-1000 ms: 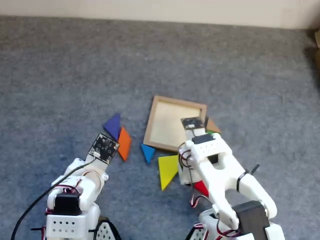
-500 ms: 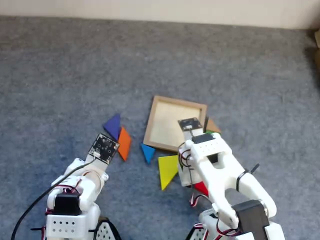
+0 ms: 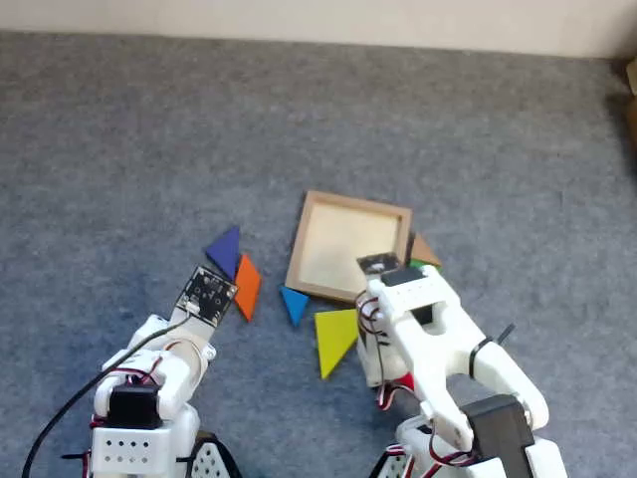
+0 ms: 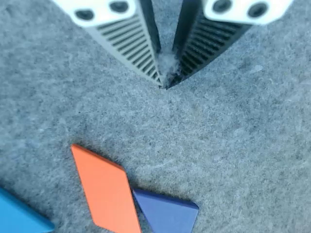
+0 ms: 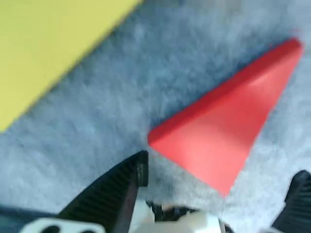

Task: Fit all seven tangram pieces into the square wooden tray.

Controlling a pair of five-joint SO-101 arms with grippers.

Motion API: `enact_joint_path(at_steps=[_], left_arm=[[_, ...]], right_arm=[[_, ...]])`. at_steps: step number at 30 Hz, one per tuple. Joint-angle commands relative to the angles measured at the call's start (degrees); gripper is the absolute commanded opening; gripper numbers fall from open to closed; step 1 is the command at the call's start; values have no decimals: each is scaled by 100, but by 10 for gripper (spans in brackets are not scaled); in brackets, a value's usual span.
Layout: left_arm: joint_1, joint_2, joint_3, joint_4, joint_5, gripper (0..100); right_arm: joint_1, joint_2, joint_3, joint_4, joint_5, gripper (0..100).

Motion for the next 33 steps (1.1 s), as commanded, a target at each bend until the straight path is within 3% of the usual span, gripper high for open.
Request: enact_joint_path(at_steps=[1,6,13,23,33], left_arm=[[-40,-127,127,18,-53,6],[-40,-127,127,18,-53,6],[-40,-127,127,18,-53,6],[-40,-127,127,18,-53,6],[-40,-127,127,18,-53,6]], right_arm=[[-22,22,-330,-479,-352,423],[40,22,-321,-611,-536,422],[708,22,-382,-611,-519,419],[752,-4,-330,-1305,-519,263],[752,-40,-382,-1288,-519,235]])
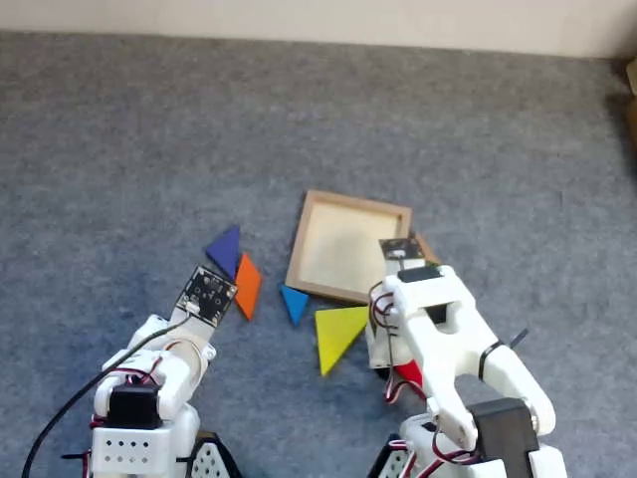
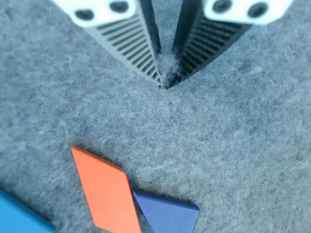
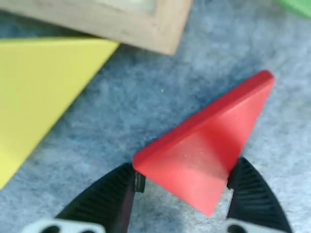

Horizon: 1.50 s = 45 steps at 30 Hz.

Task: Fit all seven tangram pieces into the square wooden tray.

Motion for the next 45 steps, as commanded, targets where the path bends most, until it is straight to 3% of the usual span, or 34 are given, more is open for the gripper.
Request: enact_joint_path(at_steps=[1,18,25,33,45], left_arm=[[-40,-127,127,18,-53,6],[-40,-127,127,18,-53,6],[-40,-127,127,18,-53,6],[-40,-127,127,18,-53,6],[-40,-127,127,18,-53,6]], right_arm=[[163,-31,-391,-435,-70,235],[180,-356,-1015,822,53,233],[180,-822,-936,505,448,93],[145,-787,-813,444,79,308],[136,-769,40,-673,-9,318]])
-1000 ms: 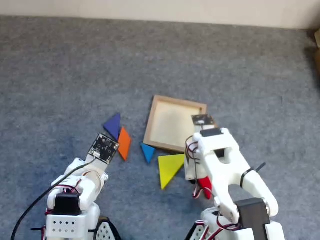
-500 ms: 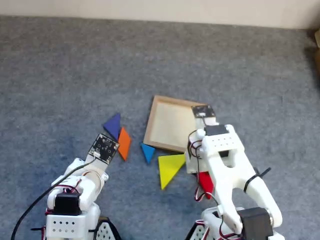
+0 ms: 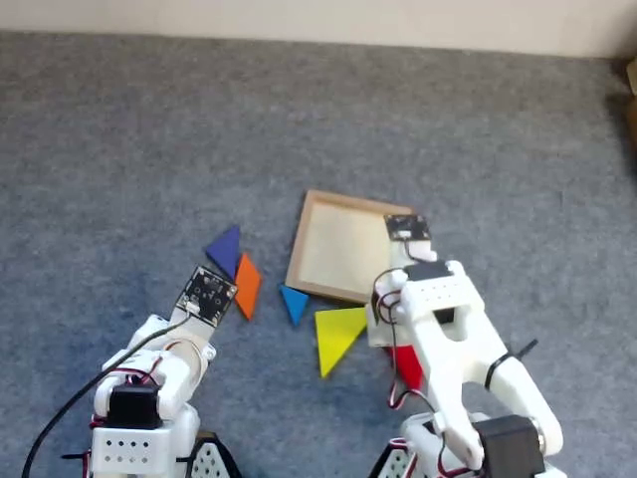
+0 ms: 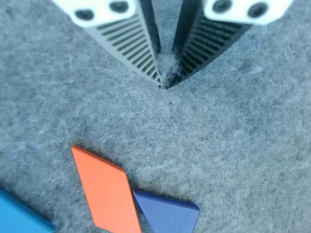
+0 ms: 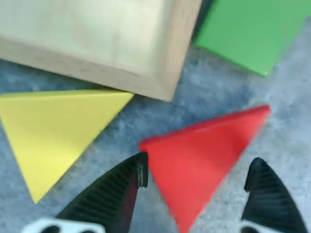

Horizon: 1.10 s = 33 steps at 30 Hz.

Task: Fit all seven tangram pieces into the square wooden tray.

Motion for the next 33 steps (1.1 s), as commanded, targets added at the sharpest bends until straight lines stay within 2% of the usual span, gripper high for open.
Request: enact_joint_path(at_steps=[1,10,17,20,25,28,33], left_arm=[[-40,-127,127,18,-53,6],[-40,-127,127,18,-53,6],[-40,-127,127,18,-53,6],[-40,-127,127,18,-53,6],[-40,-127,127,18,-53,6],[-40,-127,127,18,-53,6],[-40,-127,127,18,-53,6]], right_arm=[[48,-163,154,-444,-53,318],[48,857,-75,-479,-62,315],[48,857,-154,-470,-26,134],[75,840,-154,-470,-26,116],[57,13,-110,-312,0,112],[48,-673,-119,-127,378,111],[48,-1244,-127,-145,492,70]])
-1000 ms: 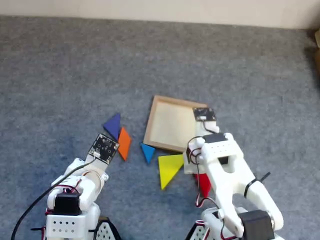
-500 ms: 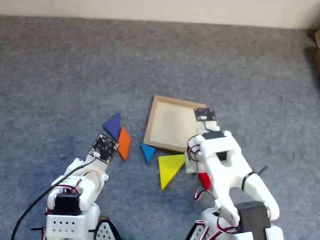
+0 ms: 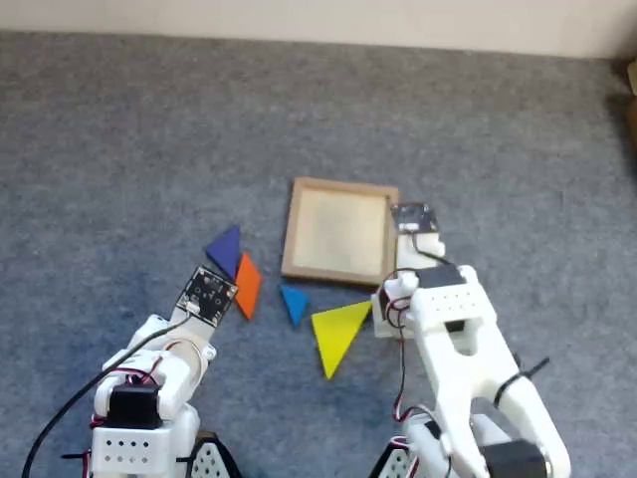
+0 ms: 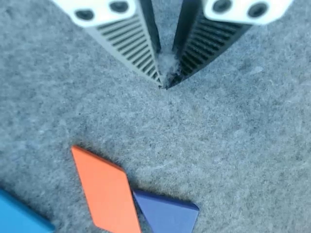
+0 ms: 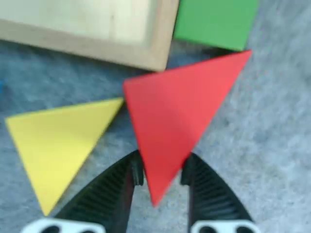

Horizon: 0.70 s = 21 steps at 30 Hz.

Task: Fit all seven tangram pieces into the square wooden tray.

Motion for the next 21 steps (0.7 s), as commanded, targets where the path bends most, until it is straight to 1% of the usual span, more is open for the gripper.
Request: enact_joint_path(at_steps=[1,11,15,17,21], left_arm=[[-40,-127,127,18,-44,6],[-40,-127,127,18,-44,6],[-40,-127,127,18,-44,6],[-40,-127,127,18,-44,6],[-40,-127,127,18,-44,6]], right_arm=[[4,-479,-145,13,105,70],[31,-488,-154,-848,70,70],[48,-505,-163,-954,-484,71],[40,-488,-171,-954,-712,97],[48,-479,-171,-945,-1301,200]])
